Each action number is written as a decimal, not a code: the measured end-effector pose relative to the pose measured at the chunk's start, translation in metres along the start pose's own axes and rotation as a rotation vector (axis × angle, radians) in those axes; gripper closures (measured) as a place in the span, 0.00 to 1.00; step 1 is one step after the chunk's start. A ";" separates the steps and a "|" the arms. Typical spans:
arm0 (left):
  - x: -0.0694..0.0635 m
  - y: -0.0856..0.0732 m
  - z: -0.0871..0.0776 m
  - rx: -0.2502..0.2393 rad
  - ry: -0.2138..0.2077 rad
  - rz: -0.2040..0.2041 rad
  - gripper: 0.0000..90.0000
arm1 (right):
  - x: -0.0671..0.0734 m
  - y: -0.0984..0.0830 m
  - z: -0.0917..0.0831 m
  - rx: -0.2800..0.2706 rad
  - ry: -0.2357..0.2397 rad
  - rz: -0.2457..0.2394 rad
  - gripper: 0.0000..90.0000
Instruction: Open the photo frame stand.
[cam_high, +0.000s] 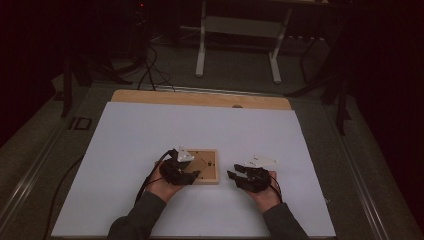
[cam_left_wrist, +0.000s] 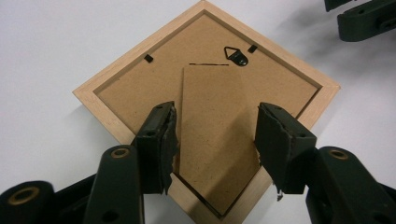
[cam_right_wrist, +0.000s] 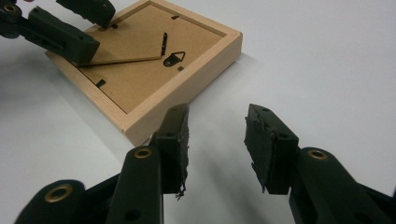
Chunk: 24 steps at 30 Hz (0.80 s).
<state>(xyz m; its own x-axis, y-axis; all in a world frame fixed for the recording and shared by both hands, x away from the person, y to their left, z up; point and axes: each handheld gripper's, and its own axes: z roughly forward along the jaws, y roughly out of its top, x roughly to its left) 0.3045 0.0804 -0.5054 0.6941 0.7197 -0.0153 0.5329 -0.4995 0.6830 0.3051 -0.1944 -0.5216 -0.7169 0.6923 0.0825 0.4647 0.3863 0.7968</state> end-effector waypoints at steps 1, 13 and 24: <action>0.000 0.000 0.000 0.002 -0.005 -0.002 0.53 | 0.000 0.000 0.000 0.000 0.000 0.000 0.65; -0.001 -0.005 0.003 0.009 -0.001 0.011 0.54 | 0.001 0.001 0.000 -0.006 0.003 0.000 0.65; -0.004 -0.006 0.003 -0.004 0.010 0.003 0.57 | 0.004 0.004 0.001 -0.011 0.013 -0.007 0.65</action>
<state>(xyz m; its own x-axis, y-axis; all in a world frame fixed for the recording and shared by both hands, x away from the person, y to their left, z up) 0.3000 0.0792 -0.5118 0.6907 0.7231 -0.0060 0.5291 -0.4998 0.6858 0.3043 -0.1891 -0.5188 -0.7268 0.6815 0.0852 0.4542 0.3839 0.8039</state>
